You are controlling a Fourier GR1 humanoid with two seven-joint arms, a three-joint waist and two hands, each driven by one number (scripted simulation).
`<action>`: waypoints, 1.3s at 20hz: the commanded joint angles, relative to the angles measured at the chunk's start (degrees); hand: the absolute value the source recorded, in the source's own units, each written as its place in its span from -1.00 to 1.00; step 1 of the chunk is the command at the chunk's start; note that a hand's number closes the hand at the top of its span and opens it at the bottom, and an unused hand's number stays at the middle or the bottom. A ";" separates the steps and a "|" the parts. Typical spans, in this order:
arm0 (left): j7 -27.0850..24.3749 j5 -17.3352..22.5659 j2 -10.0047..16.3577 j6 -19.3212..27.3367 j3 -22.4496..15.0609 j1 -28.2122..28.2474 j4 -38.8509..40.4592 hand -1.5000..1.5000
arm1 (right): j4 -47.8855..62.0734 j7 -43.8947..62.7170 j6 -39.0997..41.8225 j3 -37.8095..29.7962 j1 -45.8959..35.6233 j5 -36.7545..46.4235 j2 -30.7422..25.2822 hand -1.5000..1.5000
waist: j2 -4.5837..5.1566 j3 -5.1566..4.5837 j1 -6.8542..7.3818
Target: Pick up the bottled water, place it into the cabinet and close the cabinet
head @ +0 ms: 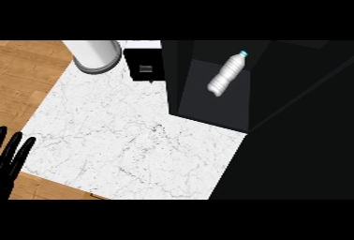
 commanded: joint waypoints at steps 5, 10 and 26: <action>0.05 1.37 0.35 -0.82 1.35 -0.18 0.94 -1.00 | -0.66 5.85 -0.42 5.30 -5.29 0.88 2.32 1.00 | 0.28 0.09 -0.89; -0.21 1.45 0.45 -1.65 1.62 -0.52 1.23 -1.00 | 0.90 5.46 -1.29 4.40 -4.87 -1.19 3.41 1.00 | 1.33 0.03 -0.59; 0.16 2.13 2.02 -3.95 3.13 -2.14 1.53 -1.00 | 4.86 5.59 -2.85 1.48 -4.54 -6.65 6.53 1.00 | 3.26 0.42 2.28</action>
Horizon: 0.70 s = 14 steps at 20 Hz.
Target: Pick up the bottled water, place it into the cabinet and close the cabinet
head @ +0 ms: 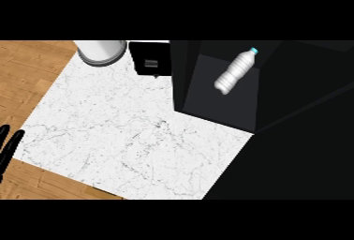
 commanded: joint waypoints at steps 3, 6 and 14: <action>0.47 0.34 0.10 -0.82 -0.36 0.35 0.64 -1.00 | 3.13 5.58 -3.76 0.18 -5.29 -0.05 4.38 1.00 | 0.24 0.34 0.28; 0.40 0.68 0.39 -1.02 0.33 -0.20 0.47 -1.00 | 4.23 7.96 -3.59 -1.67 -8.31 1.24 3.97 1.00 | -0.05 0.33 0.24; 1.02 1.22 0.85 -1.09 0.91 -0.61 1.58 -1.00 | 10.72 14.72 -6.22 -3.24 -16.74 0.64 7.88 1.00 | -0.25 0.56 -0.47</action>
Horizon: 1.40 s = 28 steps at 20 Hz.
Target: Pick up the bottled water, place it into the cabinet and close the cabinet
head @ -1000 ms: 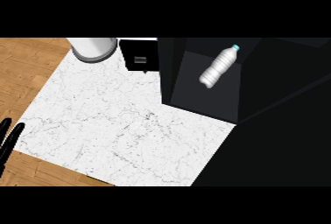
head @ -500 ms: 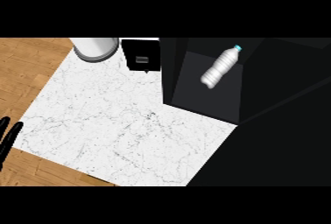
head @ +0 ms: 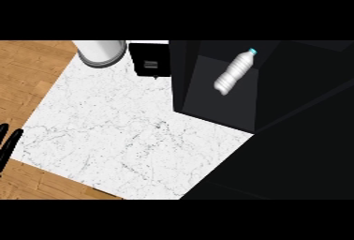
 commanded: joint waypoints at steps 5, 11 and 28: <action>0.32 0.55 0.44 -0.34 0.88 -0.39 1.09 -1.00 | 12.82 9.39 -6.02 -1.93 -11.00 0.17 7.35 1.00 | 0.03 0.64 -0.49; -0.30 0.81 -0.36 -0.79 1.09 0.13 2.70 -1.00 | 22.10 12.50 -11.11 -6.53 -21.57 0.54 14.64 1.00 | -0.51 0.87 -1.03; -0.64 1.48 -1.81 -1.69 1.12 0.53 3.77 -1.00 | 54.74 15.49 -41.47 -22.16 -56.04 -0.62 20.88 -1.00 | -1.10 1.62 -3.37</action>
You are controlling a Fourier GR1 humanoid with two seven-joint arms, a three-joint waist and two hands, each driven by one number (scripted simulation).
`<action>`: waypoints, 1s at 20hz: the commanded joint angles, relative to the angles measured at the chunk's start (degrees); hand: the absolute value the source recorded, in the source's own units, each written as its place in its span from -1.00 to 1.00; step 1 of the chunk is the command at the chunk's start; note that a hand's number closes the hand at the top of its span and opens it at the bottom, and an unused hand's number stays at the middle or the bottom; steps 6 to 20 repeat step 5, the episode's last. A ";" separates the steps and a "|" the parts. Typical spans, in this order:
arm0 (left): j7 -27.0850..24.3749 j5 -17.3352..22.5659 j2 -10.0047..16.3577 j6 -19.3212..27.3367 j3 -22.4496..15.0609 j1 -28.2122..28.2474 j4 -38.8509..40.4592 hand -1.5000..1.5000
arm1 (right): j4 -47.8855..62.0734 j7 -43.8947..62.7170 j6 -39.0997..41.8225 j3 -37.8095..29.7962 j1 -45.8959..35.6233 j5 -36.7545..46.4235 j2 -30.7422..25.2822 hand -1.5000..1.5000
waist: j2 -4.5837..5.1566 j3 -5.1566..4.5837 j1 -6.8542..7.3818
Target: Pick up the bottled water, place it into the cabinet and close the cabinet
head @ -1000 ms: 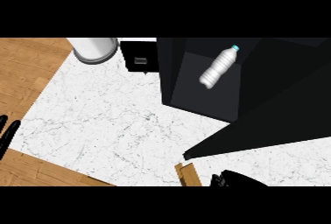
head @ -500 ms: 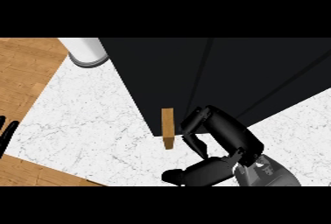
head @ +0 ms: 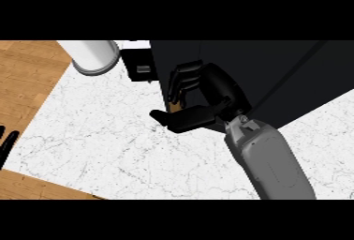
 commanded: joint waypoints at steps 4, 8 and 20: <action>0.06 0.57 -0.03 -0.90 0.43 0.53 -0.15 -1.00 | 12.49 -2.26 -10.06 -5.33 -12.17 -2.78 -0.03 -1.00 | 0.49 0.08 -0.83; -0.45 0.57 -0.49 -0.69 0.87 0.70 1.17 -1.00 | 13.19 -2.42 -11.21 -4.75 -12.53 -2.95 -0.03 -1.00 | 0.58 0.00 -0.81; -0.45 0.57 -0.49 -0.69 0.87 0.70 1.17 -1.00 | 13.19 -2.42 -11.21 -4.75 -12.53 -2.95 -0.03 -1.00 | 0.58 0.00 -0.81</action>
